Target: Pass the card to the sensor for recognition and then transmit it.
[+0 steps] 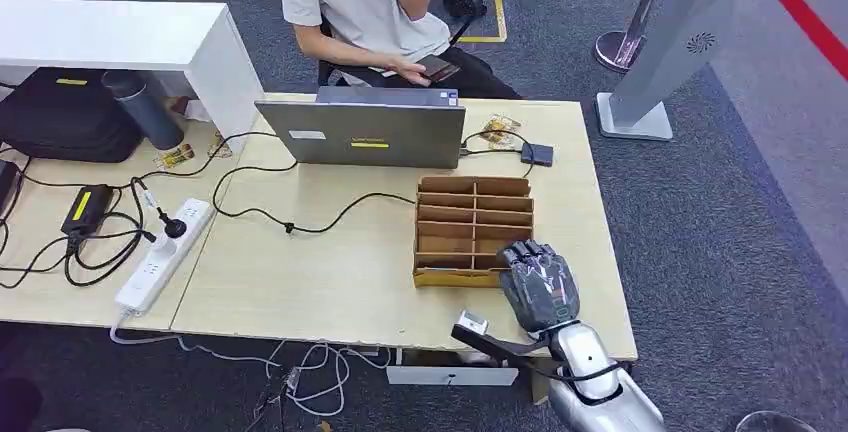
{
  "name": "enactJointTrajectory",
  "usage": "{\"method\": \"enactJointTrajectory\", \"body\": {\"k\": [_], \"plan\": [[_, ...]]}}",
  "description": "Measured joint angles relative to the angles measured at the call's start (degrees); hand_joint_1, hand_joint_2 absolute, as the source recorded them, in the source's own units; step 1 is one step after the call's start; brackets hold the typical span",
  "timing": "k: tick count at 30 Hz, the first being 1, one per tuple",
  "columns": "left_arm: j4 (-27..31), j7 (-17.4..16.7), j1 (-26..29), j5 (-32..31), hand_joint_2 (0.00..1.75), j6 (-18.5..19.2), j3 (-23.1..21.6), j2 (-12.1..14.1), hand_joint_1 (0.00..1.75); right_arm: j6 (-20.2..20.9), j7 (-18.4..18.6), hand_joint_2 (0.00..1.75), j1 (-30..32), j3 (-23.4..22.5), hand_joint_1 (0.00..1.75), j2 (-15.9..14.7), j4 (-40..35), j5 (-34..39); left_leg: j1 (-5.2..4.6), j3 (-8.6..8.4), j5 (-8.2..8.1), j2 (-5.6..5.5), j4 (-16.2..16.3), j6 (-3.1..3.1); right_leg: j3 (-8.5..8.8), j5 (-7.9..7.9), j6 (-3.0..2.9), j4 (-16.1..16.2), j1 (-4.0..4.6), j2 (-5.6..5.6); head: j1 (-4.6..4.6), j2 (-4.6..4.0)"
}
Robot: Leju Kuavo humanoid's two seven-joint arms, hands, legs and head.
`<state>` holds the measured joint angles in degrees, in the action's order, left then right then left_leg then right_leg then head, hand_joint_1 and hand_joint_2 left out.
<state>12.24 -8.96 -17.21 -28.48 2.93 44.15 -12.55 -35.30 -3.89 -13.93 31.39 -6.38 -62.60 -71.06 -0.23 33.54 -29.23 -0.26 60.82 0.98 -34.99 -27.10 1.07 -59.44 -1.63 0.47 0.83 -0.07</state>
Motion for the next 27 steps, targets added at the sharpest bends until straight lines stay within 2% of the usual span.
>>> {"method": "enactJointTrajectory", "body": {"k": [7,10,15,27], "plan": [[0.0,0.0,0.0,0.07,1.75,0.09,-0.02,0.0,0.0,0.22,-0.46,1.75,0.34,-0.44,1.75,-0.02,-0.96,1.14,0.0,-0.01,0.0,0.0,0.0,0.0,-0.01,0.0,0.0,0.01,0.0,0.0,0.0,0.0],[0.0,0.63,0.0,0.0,1.75,1.33,-0.15,0.02,0.0,1.01,-0.7,1.75,0.67,-0.77,1.75,-0.09,-1.44,1.57,0.0,0.0,0.0,0.0,0.0,0.0,-0.01,0.0,0.0,0.01,0.0,0.0,0.0,0.0],[0.0,1.09,0.01,0.76,1.75,0.48,-0.28,0.11,0.0,1.66,-1.7,1.75,1.43,-1.49,1.75,-0.28,-2.32,1.83,0.0,0.0,0.0,0.01,0.0,0.0,-0.02,0.0,0.0,0.01,0.0,0.01,0.0,0.0],[0.0,0.04,0.03,1.25,1.75,0.94,-0.28,0.44,0.0,4.33,-4.11,1.75,0.83,-1.55,1.75,-0.77,-4.61,5.02,0.0,0.01,0.0,0.01,0.0,0.0,-0.01,0.0,0.0,0.0,0.0,0.01,0.0,0.0]]}}
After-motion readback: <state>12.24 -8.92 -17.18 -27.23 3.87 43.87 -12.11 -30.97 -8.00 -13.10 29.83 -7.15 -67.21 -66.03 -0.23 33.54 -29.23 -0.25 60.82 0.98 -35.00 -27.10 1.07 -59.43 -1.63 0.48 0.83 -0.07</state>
